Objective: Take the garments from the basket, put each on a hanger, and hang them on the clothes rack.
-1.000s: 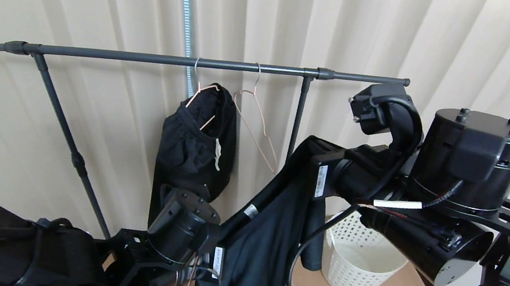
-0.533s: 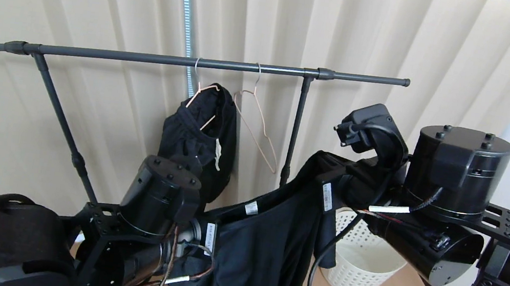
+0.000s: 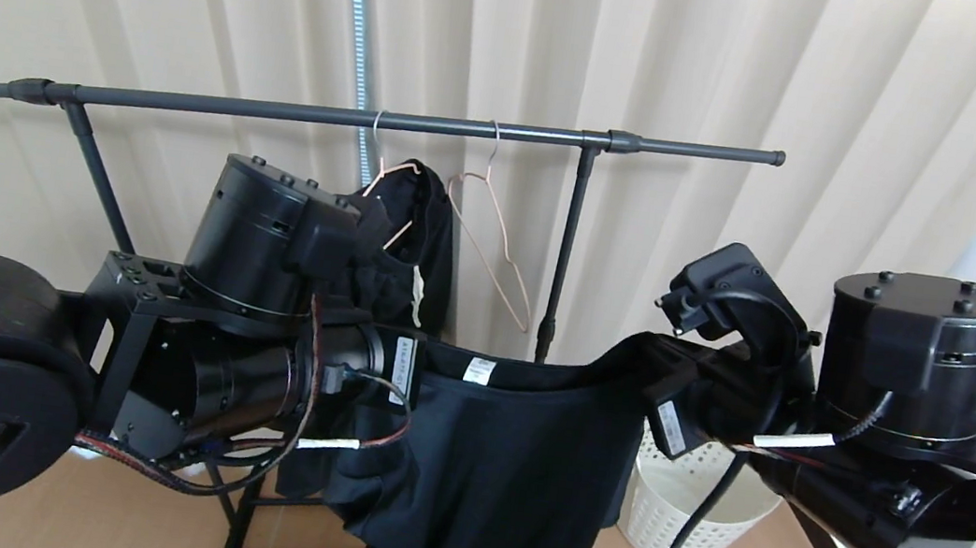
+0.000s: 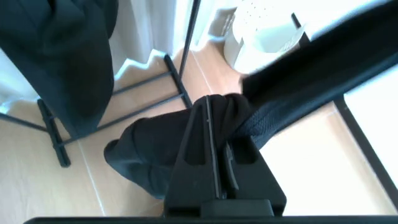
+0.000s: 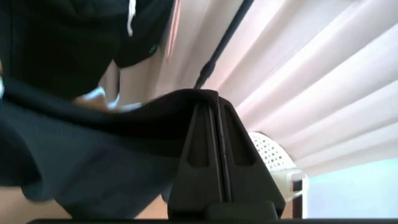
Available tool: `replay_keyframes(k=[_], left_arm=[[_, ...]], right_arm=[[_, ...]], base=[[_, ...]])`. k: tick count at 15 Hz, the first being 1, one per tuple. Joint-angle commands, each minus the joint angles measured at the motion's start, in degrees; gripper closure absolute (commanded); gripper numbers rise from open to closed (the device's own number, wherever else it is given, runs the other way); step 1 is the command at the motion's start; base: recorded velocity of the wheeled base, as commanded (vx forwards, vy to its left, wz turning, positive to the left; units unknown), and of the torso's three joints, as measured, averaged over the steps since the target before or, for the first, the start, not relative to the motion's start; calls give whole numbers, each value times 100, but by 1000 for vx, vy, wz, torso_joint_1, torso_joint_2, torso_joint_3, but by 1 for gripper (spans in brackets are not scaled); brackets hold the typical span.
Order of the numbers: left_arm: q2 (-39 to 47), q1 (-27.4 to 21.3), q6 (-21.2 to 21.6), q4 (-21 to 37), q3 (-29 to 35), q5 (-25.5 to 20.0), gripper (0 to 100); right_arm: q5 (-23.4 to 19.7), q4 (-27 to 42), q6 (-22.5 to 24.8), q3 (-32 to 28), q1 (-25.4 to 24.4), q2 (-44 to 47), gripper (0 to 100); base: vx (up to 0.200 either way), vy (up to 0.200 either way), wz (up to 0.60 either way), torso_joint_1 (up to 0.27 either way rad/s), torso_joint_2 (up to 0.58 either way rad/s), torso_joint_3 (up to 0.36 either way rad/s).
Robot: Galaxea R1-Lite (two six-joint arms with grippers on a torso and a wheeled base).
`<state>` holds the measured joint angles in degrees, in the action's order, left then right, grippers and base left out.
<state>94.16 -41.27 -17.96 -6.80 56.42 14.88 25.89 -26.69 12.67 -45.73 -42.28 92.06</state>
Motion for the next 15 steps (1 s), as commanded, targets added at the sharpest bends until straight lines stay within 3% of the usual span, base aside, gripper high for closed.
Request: replay_keyframes(k=[1,3,4,7,13,15], left_arm=[[-38,40,64,-5,89,-29,100],[-38,101,99,-5,203,-267,100],[-29,154,108,-5,256,-443,100],[41,294,117,-5,475,-627,100],[173,576,266,-23,783,-1111,100],[278,576,275,-32,950,-1198,100]], right_arm=[[-23,603,17,11,0,-540,100],[-58,1271,122,2,-114,-822,100],[-58,1649,148,20,-404,-1015,100],[-76,2106,157,20,-861,-1243,100],[-137,2352,87,29,-1661,-1323,100],[-146,2335,-265,-24,-2083,-1191,100]], base=[[0,0,0,0,0,0],[0,0,0,0,0,0],[0,0,0,0,0,0],[0,0,0,0,0,0],[0,0,0,0,0,0],[0,0,0,0,0,0]])
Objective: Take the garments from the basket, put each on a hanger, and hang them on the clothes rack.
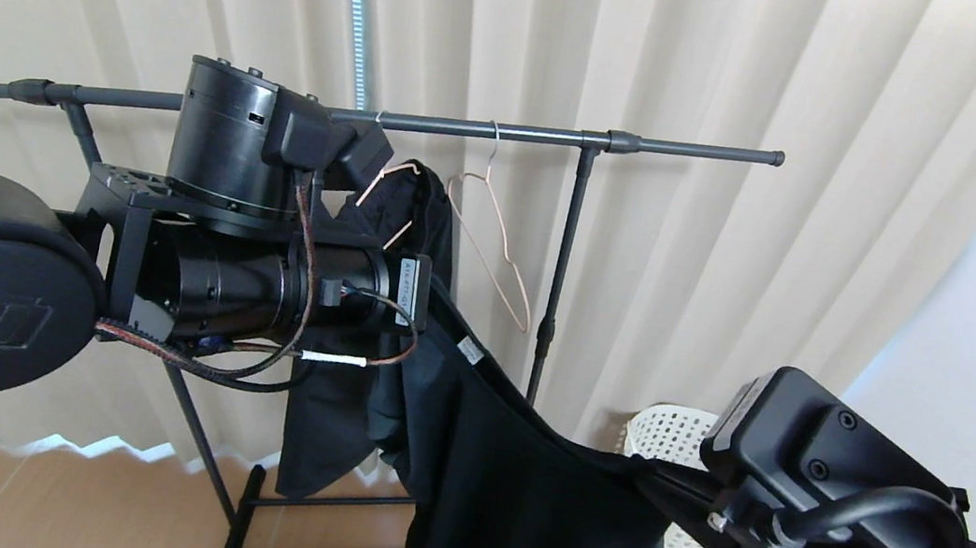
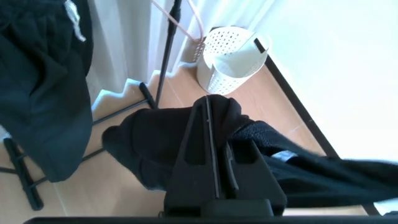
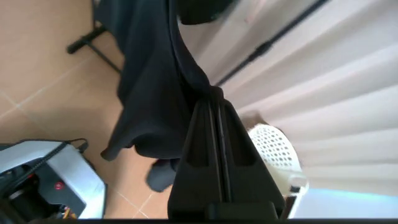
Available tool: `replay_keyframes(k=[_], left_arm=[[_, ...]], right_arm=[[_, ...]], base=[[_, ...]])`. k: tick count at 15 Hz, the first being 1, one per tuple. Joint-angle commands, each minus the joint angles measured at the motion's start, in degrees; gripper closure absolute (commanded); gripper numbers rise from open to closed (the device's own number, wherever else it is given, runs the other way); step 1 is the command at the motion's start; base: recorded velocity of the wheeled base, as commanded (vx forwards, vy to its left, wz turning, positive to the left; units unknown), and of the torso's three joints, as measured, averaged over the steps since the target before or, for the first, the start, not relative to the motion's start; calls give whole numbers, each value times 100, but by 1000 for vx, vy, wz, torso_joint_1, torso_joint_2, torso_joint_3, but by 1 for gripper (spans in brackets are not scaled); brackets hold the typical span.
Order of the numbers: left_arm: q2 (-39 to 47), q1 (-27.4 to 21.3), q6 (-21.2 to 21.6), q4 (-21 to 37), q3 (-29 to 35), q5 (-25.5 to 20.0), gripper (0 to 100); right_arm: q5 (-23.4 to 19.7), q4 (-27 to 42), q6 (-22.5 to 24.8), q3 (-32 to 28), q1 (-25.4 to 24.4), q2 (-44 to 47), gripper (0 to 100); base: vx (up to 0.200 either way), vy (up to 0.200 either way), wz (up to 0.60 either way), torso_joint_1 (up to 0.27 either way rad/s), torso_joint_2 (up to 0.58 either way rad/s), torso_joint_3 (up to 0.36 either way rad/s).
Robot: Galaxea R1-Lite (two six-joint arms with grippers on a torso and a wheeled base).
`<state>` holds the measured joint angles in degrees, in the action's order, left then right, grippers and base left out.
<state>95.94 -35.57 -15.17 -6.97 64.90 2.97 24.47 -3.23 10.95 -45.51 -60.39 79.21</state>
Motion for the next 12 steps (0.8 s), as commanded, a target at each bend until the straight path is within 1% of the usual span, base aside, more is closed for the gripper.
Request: replay_keyframes(k=[1,2,4,7,10,12], left_arm=[[179,6,-4,-15,225,-104,100],[215,6,-4,-15,321,-210,100],[302,-2,-13,-15,541,-456,100],[443,-29,-13,-15,778,-649,100],[531,-46,-22,-23,884,-798,100],[540,-55,-30,-23,928,-921,100]], right_arm=[[-3,-64,-321,-72,-438,208,100],[-3,-64,-523,-160,-535,323,100],[-3,-90,-1139,-371,-816,639,100],[-12,-292,-1771,-608,-878,1026,100],[-74,-899,-2141,-679,-887,1193,100],[-126,-1145,-2352,-758,-887,1254,100]], base=[[0,0,0,0,0,0],[0,0,0,0,0,0],[0,0,0,0,0,0],[0,0,0,0,0,0],[0,0,0,0,0,0],[0,0,0,0,0,0]])
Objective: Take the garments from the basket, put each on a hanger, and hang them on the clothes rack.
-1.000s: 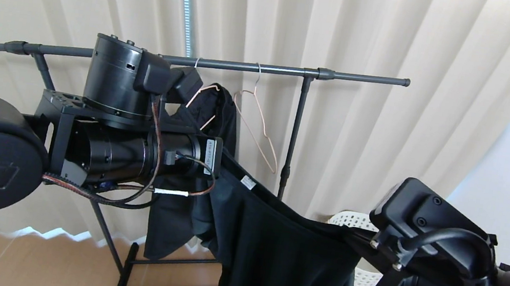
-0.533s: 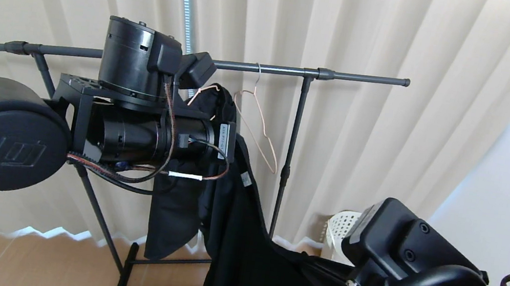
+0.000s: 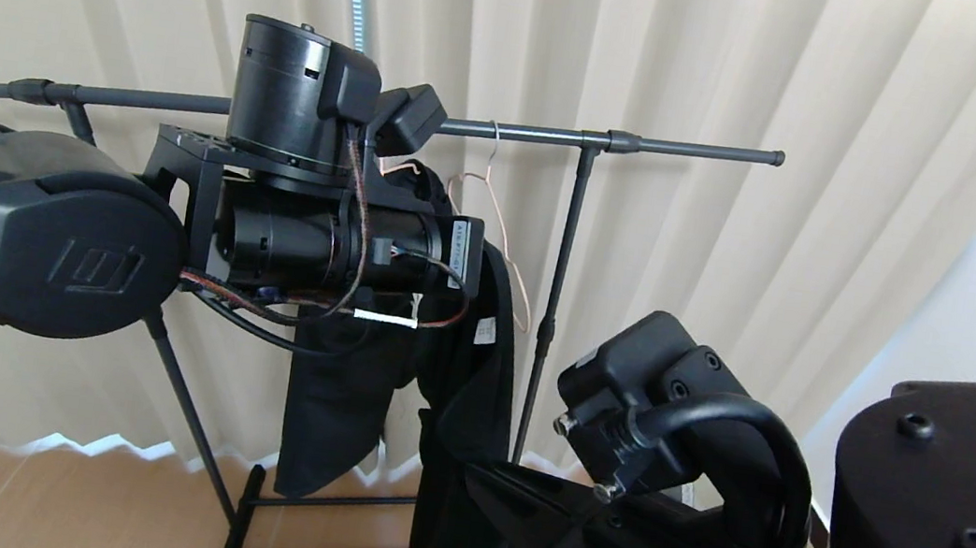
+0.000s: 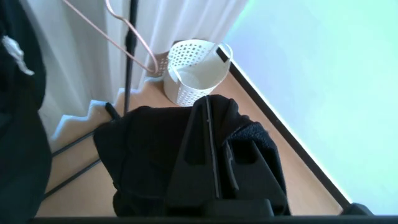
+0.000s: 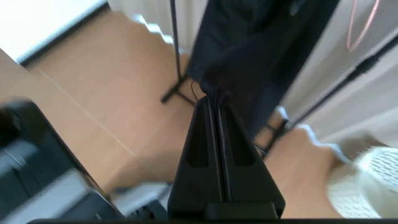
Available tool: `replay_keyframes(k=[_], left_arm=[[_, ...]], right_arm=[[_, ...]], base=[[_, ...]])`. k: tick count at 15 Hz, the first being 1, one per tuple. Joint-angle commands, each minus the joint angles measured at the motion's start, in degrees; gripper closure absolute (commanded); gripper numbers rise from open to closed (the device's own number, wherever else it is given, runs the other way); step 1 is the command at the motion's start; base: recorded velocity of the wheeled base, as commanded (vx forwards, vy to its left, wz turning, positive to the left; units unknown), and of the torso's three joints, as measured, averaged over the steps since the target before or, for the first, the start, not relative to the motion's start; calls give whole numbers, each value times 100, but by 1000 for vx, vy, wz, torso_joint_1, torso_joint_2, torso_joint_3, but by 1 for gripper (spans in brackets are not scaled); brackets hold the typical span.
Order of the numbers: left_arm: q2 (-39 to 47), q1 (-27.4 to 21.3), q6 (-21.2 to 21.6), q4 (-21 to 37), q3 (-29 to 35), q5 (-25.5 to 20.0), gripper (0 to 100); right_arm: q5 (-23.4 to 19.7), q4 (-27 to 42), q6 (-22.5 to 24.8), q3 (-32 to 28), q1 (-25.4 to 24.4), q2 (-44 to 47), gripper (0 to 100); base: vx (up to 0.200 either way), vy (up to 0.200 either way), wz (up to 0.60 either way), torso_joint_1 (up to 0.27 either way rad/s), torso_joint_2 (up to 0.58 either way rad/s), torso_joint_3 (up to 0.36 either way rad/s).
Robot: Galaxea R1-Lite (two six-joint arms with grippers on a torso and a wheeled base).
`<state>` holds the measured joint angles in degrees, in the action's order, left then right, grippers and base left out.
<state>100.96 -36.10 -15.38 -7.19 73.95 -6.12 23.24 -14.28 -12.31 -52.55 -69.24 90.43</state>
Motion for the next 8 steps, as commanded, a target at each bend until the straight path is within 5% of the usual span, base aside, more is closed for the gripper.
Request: replay_keyframes(k=[1,8], left_arm=[[38,-3,-17,-1,67,-21,100],[-6,-29,-26,25,67,23,100]], right_arm=[[-3,-190,-175,-80,-2,212,100],[23,-119,-26,-27,69,19,100]], base=[[0,0,0,0,0,0],[0,0,0,0,0,0]])
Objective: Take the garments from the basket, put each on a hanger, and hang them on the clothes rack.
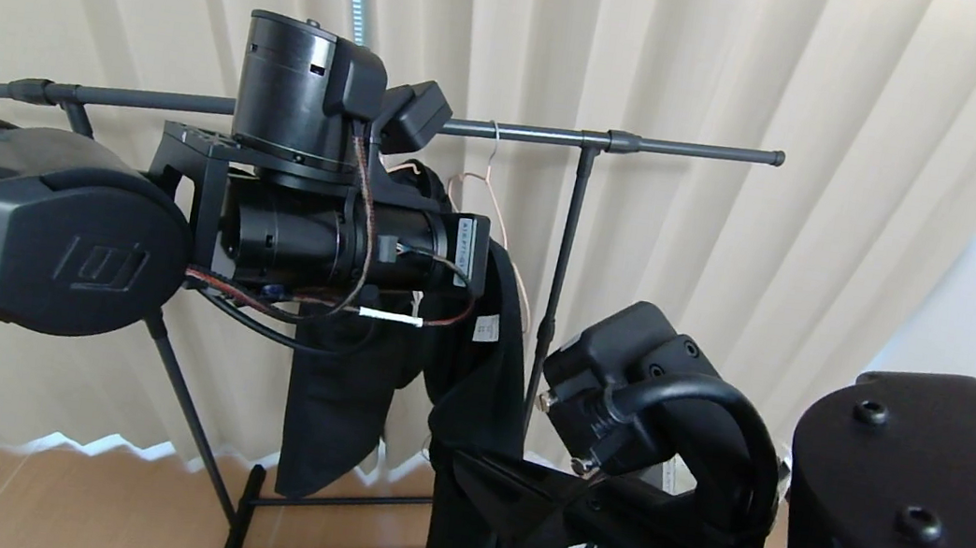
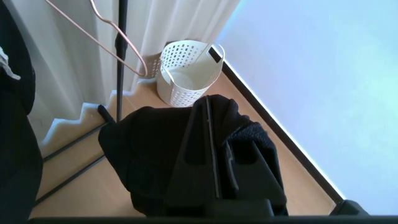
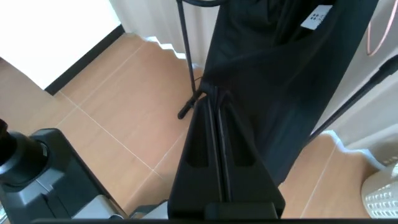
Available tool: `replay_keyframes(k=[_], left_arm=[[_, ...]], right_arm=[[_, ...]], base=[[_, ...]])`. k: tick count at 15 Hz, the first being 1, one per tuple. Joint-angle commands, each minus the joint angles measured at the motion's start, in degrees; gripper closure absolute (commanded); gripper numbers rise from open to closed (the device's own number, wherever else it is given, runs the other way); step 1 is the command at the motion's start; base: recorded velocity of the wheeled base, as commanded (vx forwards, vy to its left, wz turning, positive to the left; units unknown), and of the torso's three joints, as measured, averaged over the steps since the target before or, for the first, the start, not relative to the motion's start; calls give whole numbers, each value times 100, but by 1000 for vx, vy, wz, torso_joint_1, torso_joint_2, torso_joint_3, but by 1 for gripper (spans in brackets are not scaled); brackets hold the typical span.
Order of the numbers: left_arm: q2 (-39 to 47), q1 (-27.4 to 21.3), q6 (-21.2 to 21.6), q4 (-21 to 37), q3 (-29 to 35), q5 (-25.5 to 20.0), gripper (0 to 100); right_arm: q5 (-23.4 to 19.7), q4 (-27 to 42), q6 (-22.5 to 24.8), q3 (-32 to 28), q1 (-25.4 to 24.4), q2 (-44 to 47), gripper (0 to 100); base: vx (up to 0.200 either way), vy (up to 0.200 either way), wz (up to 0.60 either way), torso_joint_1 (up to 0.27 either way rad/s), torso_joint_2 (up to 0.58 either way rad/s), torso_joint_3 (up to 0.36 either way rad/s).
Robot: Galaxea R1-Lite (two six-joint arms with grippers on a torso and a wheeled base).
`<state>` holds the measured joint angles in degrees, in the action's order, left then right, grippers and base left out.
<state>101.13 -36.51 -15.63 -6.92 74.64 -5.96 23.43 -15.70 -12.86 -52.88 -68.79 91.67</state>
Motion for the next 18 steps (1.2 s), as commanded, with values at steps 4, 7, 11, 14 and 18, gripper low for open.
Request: replay_keyframes(k=[4,7,11,14,18], left_arm=[[-129,30,25,121,15,42,100],[-331,135,34,710,33,60,100],[-647,232,209,1589,-38,69,100],[-850,215,218,2046,-292,315,100],[-1025,48,209,2064,-1031,482,100]], right_arm=[[4,911,565,32,375,-405,100],[4,972,1119,50,1307,-290,100],[12,902,1119,-240,2098,219,100],[4,595,1102,-433,2529,589,100],[-5,-47,917,-759,2906,1098,100]], base=[[0,0,0,0,0,0],[0,0,0,0,0,0],[0,0,0,0,0,0],[0,0,0,0,0,0],[0,0,0,0,0,0]])
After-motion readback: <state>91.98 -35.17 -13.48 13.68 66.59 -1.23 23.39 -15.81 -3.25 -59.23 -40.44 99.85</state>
